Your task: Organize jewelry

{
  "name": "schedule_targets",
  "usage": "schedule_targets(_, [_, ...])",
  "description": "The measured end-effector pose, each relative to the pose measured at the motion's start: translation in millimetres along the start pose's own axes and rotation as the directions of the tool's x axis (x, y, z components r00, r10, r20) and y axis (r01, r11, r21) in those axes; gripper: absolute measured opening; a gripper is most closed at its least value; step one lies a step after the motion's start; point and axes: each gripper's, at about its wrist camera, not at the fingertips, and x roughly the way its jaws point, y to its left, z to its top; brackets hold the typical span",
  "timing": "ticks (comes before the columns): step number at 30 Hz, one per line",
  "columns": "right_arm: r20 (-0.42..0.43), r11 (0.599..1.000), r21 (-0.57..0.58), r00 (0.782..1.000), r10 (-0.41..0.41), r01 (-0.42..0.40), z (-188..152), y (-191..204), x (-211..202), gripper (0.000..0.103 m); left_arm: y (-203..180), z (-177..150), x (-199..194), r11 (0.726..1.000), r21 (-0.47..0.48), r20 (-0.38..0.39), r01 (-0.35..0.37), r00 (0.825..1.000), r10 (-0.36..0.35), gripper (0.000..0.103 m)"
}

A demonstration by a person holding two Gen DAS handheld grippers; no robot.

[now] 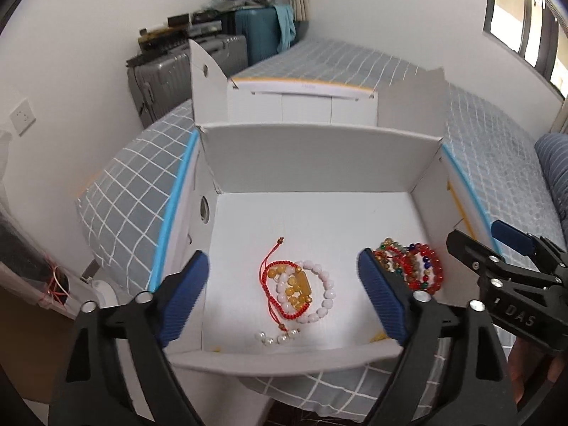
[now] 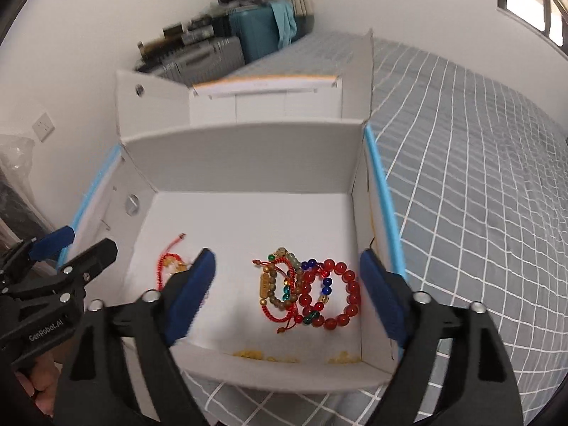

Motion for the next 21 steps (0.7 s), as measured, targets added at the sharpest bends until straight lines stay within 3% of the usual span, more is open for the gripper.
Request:
schedule_targets(3, [0.041, 0.999, 0.024, 0.999, -0.022, 0.021, -6, -3, -19, 0.095, 0, -8, -14, 1.000, -0.003, 0.032, -0.004, 0.999, 0.005, 0.097])
schedule_targets(10, [0.087, 0.999, 0.032, 0.996, -0.022, 0.019, -36, -2, -44, 0.095, 4, -33, -29, 1.000, -0.003, 0.070, -0.021, 0.997, 0.022, 0.097])
schedule_targets(21, [0.085, 0.999, 0.016, 0.995, -0.050, 0.049, -80, 2, -41, 0.095, 14, -76, -29, 1.000, -0.018, 0.072, 0.011, 0.997, -0.009, 0.097])
